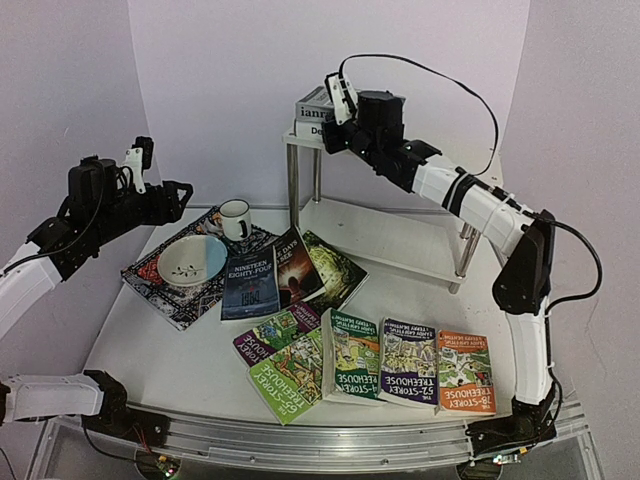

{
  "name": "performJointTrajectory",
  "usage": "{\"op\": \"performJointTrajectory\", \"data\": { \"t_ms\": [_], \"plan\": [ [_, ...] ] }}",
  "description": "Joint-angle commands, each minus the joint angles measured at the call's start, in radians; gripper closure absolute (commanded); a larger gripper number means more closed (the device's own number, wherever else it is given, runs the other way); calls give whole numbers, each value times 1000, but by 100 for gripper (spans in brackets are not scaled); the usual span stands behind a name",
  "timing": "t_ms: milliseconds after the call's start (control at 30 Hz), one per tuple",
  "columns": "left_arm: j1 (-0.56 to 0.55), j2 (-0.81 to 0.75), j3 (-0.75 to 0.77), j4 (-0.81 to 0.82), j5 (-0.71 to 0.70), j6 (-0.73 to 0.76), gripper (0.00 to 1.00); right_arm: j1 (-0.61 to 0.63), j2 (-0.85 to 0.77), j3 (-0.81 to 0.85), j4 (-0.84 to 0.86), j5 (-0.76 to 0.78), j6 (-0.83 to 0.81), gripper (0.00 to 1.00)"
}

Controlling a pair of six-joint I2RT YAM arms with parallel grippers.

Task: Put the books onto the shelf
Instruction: Adjust the book at the book pile on the shelf, then pick up the book from the book pile.

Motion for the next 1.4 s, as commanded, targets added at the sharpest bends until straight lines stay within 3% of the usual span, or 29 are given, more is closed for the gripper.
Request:
{"op": "performJointTrajectory", "data": {
  "t_ms": [0, 233, 367, 467, 567, 633, 867, 1167, 1367],
  "plan": [
    [0, -37, 2, 33, 4, -10, 23, -4, -113, -45, 18, -110, 46, 90],
    [1, -41, -21, 34, 52, -53, 23, -3, -361, -333, -28, -294, 122, 79],
    [1, -2, -20, 33, 134, -89, 22, -3, -525, -580, -37, -353, 163, 59],
    [1, 43, -15, 35, 184, -124, 20, -3, -655, -770, -38, -346, 228, 51],
    [-1, 98, -13, 37, 232, -166, 14, -3, -770, -936, -45, -355, 313, 32],
    [-2, 133, -14, 46, 267, -197, 7, -3, -835, -1032, -56, -374, 363, 26],
    [-37, 269, -33, 111, 365, -315, 0, -3, -939, -1211, -182, -404, 489, 2],
    [-239, 344, -85, 155, 263, -438, 0, -3, -1007, -1392, -271, -362, 650, 2],
    [-403, 363, -89, 161, 220, -571, 0, -2, -984, -1400, -410, -361, 729, 2]
  ]
}}
